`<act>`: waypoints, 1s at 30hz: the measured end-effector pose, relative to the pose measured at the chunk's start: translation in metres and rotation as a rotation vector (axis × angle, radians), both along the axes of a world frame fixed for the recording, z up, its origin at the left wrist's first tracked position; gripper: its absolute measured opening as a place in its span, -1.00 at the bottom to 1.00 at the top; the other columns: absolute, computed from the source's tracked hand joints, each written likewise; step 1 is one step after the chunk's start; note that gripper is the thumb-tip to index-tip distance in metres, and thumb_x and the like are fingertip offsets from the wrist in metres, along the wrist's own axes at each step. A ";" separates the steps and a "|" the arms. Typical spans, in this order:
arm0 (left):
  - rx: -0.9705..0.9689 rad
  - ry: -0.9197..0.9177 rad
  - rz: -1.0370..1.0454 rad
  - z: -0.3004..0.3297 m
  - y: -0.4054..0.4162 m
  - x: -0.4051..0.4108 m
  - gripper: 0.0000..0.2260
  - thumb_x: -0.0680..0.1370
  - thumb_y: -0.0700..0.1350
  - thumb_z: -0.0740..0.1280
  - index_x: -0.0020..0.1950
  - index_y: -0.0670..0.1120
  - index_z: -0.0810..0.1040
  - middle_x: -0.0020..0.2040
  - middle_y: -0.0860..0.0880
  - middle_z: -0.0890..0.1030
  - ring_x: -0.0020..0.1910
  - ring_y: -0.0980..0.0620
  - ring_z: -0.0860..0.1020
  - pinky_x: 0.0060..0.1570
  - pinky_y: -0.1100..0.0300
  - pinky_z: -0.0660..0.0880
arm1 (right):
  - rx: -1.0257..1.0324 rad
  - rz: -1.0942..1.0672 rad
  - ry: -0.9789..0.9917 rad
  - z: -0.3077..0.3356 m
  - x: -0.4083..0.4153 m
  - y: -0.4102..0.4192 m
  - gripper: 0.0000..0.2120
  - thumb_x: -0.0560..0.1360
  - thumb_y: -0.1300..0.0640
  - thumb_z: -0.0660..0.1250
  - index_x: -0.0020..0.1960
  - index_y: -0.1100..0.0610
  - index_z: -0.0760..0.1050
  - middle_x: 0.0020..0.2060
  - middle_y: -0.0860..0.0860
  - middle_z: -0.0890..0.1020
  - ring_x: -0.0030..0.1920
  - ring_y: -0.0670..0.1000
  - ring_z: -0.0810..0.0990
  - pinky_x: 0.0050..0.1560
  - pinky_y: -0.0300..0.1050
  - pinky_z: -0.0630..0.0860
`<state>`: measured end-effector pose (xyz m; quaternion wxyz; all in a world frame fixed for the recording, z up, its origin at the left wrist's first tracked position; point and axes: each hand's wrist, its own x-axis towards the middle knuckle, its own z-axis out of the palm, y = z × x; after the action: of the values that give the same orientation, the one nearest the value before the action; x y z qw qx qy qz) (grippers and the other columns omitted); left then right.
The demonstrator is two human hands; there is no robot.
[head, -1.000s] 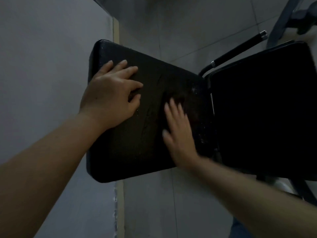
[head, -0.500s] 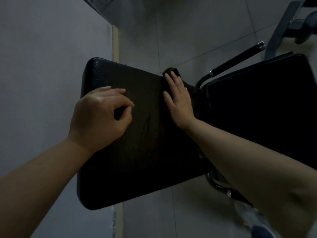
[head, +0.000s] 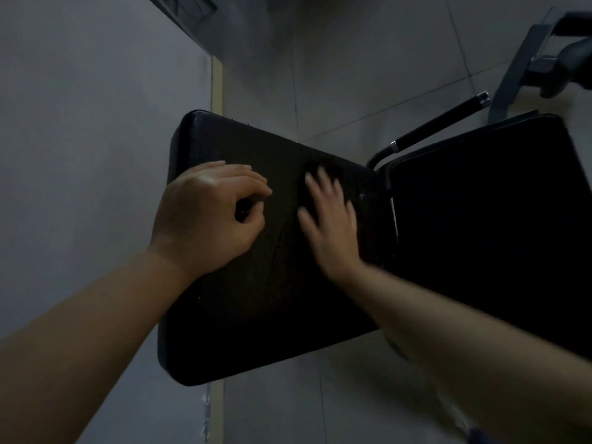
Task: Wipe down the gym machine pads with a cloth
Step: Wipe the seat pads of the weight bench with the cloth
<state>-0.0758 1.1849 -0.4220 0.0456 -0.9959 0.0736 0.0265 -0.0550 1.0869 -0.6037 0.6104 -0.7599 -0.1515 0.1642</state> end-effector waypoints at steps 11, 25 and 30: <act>0.108 0.062 0.006 0.003 -0.005 -0.001 -0.78 0.50 -0.11 0.33 0.12 -0.05 0.62 0.17 -0.05 0.62 0.15 -0.05 0.57 0.17 -0.03 0.47 | 0.123 0.036 -0.162 0.012 -0.061 -0.015 -0.48 0.60 -0.04 0.00 0.53 -0.10 -0.02 0.53 -0.16 -0.08 0.52 -0.07 -0.16 0.48 -0.02 -0.17; 0.430 0.149 0.227 -0.040 -0.051 -0.064 -0.62 0.31 -0.09 0.47 0.13 -0.04 0.63 0.34 -0.21 0.47 0.37 -0.20 0.39 0.34 -0.18 0.16 | 0.082 0.023 0.040 -0.021 0.019 -0.008 -0.47 0.63 -0.01 0.09 0.53 -0.11 -0.04 0.52 -0.21 -0.11 0.48 -0.21 -0.20 0.48 -0.07 -0.21; 0.404 0.169 0.254 -0.041 -0.051 -0.062 -0.63 0.31 -0.10 0.49 0.11 -0.02 0.64 0.34 -0.19 0.47 0.38 -0.17 0.37 0.37 -0.17 0.14 | 0.048 -0.005 0.080 -0.023 0.033 -0.006 -0.47 0.63 0.03 0.07 0.54 -0.09 -0.05 0.53 -0.16 -0.11 0.50 -0.15 -0.19 0.50 -0.02 -0.19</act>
<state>-0.1383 1.1337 -0.4630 0.2336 -0.9621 -0.0553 0.1292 -0.0217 1.0807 -0.6271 0.6343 -0.7384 -0.1291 0.1893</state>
